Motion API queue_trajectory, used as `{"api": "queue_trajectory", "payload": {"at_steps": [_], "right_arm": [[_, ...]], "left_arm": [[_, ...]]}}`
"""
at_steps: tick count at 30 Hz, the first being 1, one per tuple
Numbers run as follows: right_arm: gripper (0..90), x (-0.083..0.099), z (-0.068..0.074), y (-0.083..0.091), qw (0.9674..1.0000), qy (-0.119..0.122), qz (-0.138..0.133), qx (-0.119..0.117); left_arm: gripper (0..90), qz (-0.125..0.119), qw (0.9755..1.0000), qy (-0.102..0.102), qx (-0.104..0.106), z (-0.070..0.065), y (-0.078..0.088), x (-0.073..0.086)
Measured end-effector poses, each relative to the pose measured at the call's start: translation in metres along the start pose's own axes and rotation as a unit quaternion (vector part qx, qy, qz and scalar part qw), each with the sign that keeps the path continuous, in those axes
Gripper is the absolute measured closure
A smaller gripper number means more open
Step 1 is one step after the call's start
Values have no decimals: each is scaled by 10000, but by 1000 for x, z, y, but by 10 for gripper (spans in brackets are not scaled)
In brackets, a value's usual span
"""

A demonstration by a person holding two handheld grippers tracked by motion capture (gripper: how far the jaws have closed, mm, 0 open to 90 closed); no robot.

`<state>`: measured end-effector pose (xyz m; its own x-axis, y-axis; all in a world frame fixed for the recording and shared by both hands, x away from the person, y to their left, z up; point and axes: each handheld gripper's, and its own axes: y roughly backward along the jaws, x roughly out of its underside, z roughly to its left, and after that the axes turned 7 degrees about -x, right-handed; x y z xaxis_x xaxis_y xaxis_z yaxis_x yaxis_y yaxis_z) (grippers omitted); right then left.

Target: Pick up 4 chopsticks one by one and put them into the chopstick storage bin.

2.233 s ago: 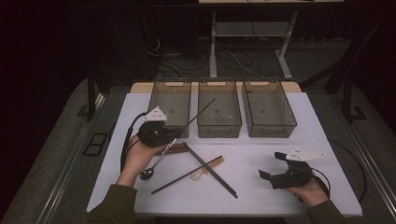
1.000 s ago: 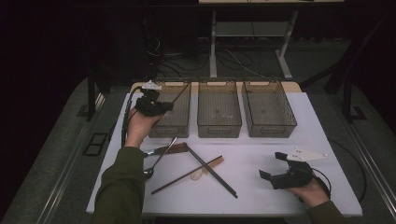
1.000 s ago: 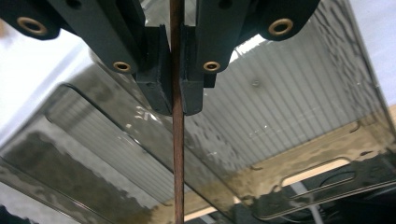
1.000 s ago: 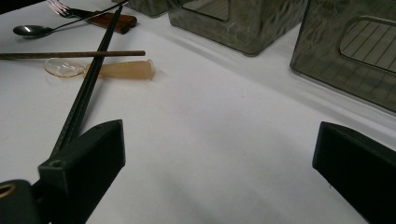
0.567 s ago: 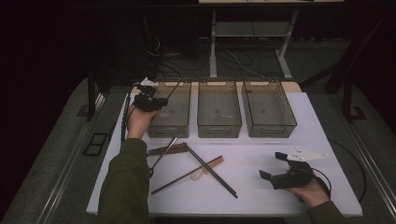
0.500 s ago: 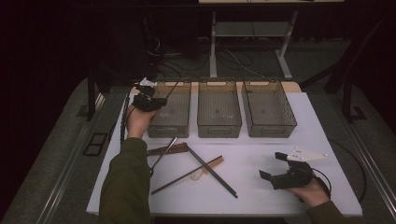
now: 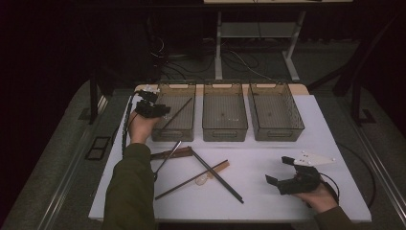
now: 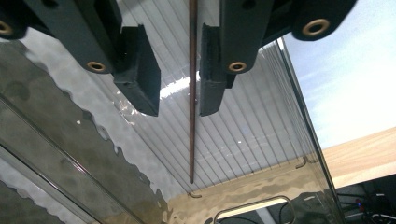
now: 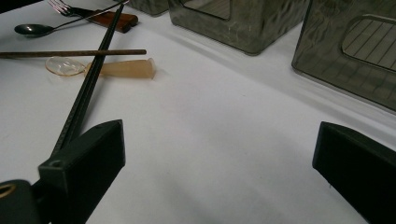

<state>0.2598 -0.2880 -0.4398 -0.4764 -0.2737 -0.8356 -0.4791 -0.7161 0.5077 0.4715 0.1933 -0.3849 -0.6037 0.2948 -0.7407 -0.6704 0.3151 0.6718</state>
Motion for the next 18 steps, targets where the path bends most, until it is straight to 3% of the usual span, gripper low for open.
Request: {"api": "queue_trajectory", "payload": {"at_steps": [6, 11, 18], "right_arm": [[22, 0, 0, 0, 10000, -4, -3, 4], [22, 0, 0, 0, 10000, 2, -5, 14], [22, 0, 0, 0, 10000, -11, 18, 22]], "left_arm": [[586, -160, 9997, 7, 178, -4, 7, -5], [523, -198, 9992, -113, 328, -9, 17, -7], [456, -309, 9964, -448, 647, -22, 37, -12]]}}
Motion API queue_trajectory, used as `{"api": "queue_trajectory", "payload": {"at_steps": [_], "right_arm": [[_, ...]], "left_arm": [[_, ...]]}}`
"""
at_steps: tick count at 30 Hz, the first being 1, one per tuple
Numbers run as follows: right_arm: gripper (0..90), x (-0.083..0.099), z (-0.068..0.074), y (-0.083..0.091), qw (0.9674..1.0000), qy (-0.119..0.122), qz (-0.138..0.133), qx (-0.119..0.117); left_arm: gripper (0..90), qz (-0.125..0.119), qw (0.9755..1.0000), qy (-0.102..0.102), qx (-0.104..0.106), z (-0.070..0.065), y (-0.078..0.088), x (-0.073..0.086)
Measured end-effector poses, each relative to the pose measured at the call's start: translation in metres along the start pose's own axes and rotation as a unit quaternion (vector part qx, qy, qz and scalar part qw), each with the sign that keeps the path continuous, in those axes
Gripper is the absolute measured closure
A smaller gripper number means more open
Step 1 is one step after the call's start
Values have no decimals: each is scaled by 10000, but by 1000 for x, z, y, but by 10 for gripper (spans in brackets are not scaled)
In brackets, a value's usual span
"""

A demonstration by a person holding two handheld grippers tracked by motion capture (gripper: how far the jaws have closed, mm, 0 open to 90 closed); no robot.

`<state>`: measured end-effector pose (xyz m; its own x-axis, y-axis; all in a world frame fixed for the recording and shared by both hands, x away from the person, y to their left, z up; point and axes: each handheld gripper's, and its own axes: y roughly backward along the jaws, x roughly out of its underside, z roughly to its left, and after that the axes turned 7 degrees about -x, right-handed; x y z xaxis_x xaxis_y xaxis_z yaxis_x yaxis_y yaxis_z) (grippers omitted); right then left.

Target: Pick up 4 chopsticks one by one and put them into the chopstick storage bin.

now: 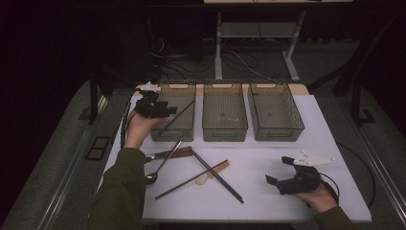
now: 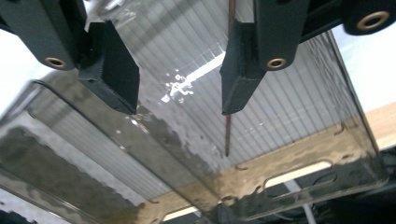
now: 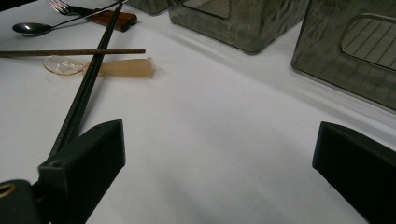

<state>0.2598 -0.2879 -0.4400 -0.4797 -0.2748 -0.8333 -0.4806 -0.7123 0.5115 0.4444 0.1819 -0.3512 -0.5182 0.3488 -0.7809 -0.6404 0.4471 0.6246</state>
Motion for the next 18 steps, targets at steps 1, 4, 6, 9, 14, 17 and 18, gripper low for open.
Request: {"api": "queue_trajectory", "payload": {"at_steps": [1, 4, 6, 9, 14, 17, 18], "right_arm": [[22, 0, 0, 0, 10000, -7, 0, 0], [22, 0, 0, 0, 10000, 4, -6, 1], [21, 0, 0, 0, 10000, 12, -7, 2], [22, 0, 0, 0, 10000, 19, -4, -8], [21, 0, 0, 1, 10000, 12, -24, -32], [21, 1, -3, 1, 9999, 14, -10, -104], [21, 2, -4, 1, 9999, 39, 15, -101]], "left_arm": [[449, -11, 10000, -30, 78, -2, 2, -1], [420, -79, 9996, -161, 224, -11, 9, 0], [400, -64, 9993, -238, 275, -17, 13, 2], [376, -73, 9989, -321, 343, -25, 18, 7], [332, -205, 9979, -334, 509, -36, 25, 20], [288, -237, 9970, -386, 625, -44, 29, 29], [279, -232, 9967, -394, 668, -47, 30, 32]]}}
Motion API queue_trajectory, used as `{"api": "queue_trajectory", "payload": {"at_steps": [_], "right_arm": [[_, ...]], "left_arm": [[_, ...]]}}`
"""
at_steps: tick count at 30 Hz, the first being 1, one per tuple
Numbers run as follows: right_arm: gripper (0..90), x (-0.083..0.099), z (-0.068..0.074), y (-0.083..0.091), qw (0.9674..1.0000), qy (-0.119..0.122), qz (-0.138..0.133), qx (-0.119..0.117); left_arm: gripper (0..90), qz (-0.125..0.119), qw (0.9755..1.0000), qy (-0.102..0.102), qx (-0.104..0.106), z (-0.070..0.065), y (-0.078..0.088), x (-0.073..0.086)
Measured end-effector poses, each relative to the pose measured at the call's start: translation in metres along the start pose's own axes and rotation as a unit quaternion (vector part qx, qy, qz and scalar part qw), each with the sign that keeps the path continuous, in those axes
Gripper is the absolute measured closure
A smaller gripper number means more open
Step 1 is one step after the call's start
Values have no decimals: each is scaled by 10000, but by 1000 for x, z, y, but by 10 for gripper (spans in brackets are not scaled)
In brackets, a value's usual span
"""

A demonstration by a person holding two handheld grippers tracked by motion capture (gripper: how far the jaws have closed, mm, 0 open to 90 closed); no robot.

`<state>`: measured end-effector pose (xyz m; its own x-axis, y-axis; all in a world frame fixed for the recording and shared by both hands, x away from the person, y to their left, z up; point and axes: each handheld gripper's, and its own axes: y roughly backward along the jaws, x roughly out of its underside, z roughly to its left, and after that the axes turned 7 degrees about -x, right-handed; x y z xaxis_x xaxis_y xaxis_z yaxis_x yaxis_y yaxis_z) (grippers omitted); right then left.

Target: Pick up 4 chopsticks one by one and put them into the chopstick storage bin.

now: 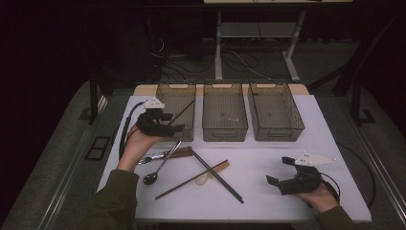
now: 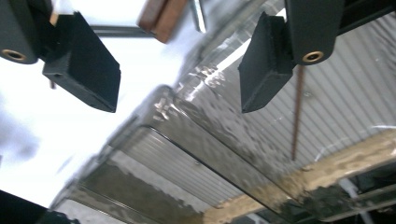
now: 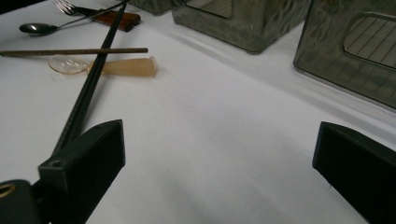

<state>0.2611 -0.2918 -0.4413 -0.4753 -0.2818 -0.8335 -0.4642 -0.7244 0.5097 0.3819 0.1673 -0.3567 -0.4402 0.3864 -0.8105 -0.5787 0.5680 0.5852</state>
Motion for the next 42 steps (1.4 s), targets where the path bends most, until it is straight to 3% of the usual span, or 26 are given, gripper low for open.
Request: {"api": "queue_trajectory", "payload": {"at_steps": [10, 14, 23, 35, 42], "right_arm": [[21, 1, -1, -4, 9998, 139, 129, -107], [21, 1, 0, -4, 9998, 128, 114, -137], [21, 1, 2, -4, 9998, 112, 105, -107], [21, 2, 4, -6, 9998, 100, 130, -76], [21, 1, 3, -5, 9999, 69, 95, -43]], "left_arm": [[187, 31, 9993, -333, 152, -33, 2, 22], [163, -15, 9993, -305, 210, -44, 1, 32], [140, 123, 9980, -502, 367, -65, 2, 54], [180, 196, 9965, -676, 450, -81, 8, 80], [282, 347, 9947, -723, 651, -88, 8, 93]]}}
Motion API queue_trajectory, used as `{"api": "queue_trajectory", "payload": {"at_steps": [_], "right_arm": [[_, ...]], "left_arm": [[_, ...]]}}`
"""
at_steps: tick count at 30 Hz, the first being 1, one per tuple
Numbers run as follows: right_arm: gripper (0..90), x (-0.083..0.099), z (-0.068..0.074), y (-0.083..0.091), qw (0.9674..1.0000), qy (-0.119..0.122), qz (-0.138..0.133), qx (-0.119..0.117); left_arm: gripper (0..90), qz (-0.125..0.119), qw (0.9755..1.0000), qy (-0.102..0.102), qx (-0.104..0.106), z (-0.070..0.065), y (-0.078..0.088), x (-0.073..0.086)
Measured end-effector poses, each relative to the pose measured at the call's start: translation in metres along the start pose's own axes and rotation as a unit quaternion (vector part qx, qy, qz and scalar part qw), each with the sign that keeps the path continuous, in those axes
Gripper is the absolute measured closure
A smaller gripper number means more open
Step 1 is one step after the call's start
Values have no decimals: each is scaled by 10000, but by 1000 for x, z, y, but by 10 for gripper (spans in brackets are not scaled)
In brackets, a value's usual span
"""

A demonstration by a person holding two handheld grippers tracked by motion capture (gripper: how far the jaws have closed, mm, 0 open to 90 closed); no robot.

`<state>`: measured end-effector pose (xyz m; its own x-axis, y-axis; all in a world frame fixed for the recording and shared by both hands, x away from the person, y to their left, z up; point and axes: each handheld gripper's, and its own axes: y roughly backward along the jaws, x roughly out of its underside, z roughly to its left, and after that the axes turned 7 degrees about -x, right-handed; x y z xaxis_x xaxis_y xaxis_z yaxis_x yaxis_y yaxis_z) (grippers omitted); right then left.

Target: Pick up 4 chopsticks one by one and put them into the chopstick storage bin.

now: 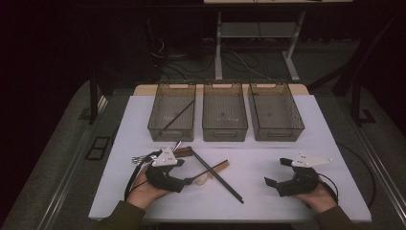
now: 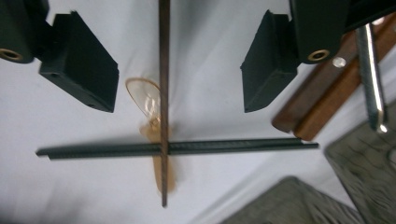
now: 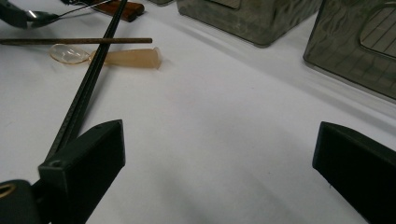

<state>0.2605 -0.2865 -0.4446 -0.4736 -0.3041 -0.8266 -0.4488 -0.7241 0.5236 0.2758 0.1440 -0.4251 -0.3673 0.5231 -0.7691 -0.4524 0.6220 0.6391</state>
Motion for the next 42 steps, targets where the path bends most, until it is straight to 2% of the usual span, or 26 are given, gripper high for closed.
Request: {"api": "queue_trajectory", "payload": {"at_steps": [5, 7, 10, 15, 17, 26, 33, 42], "right_arm": [[22, 0, 0, 1, 10000, -12, -13, 26], [21, 0, 0, 1, 10000, 3, 0, 28], [21, 0, 1, 1, 10000, 3, -1, 26], [21, 0, 0, 1, 10000, 2, 1, 36], [21, 0, 0, 1, 10000, -2, 1, 39], [21, 0, 1, 0, 10000, 13, 5, 26], [21, 0, 1, 0, 10000, 13, 5, 25], [22, 0, 1, 0, 10000, 8, 14, 20]], "left_arm": [[403, 178, 9998, -15, 21, -2, -3, 3], [445, 320, 9995, -35, 65, -2, -5, 4], [520, 419, 9990, -96, 153, -2, -7, 6], [601, 602, 9974, -333, 212, -3, -11, 6], [637, 646, 9972, -321, 212, -5, -12, 7], [723, 825, 9953, -474, 169, -6, -16, 7], [763, 844, 9953, -449, 125, -6, -17, 7], [829, 889, 9950, -417, 181, -6, -18, 6]]}}
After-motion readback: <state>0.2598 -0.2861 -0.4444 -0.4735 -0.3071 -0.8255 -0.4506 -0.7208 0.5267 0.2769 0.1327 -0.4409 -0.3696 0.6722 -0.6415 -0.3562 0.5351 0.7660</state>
